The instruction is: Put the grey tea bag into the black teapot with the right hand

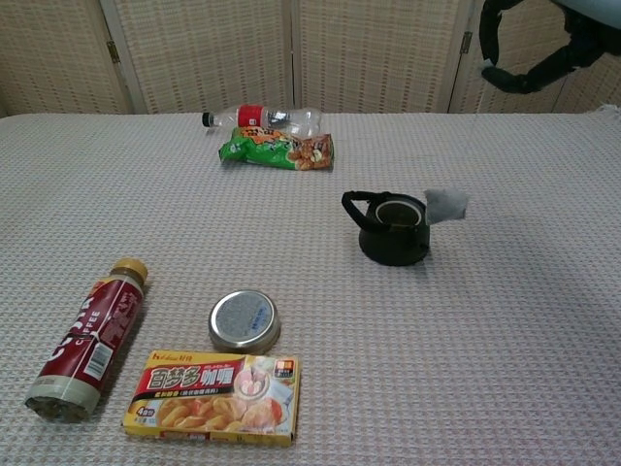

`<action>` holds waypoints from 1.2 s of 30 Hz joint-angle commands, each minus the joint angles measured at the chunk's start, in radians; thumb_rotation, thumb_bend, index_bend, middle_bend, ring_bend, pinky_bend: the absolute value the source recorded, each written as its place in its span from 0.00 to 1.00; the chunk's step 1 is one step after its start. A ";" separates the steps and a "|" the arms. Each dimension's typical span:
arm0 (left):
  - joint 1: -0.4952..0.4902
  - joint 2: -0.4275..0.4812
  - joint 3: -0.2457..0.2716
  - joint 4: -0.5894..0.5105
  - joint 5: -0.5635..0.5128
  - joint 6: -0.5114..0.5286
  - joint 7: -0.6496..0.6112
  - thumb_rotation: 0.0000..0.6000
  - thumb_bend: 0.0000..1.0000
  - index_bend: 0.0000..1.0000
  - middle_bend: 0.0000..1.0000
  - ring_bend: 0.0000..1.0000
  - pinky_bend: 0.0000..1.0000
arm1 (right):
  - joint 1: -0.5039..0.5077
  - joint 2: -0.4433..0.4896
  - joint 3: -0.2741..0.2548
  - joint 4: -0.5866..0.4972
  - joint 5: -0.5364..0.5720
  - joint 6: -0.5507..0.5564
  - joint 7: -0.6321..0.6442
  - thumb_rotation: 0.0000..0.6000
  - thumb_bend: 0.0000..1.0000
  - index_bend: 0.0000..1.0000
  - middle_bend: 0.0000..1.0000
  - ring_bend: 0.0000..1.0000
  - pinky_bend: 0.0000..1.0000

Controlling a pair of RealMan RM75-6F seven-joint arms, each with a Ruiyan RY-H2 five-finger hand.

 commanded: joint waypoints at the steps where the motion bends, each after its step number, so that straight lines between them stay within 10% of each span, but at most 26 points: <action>1: 0.003 0.003 -0.001 0.002 -0.001 0.005 -0.009 1.00 0.19 0.00 0.00 0.00 0.18 | 0.016 -0.010 0.010 -0.011 0.013 -0.003 -0.022 1.00 0.38 0.67 0.10 0.00 0.00; 36: -0.001 0.020 0.003 0.018 -0.001 -0.017 -0.069 1.00 0.19 0.00 0.00 0.00 0.18 | 0.146 -0.109 0.028 0.095 0.141 -0.045 -0.071 1.00 0.38 0.67 0.10 0.00 0.00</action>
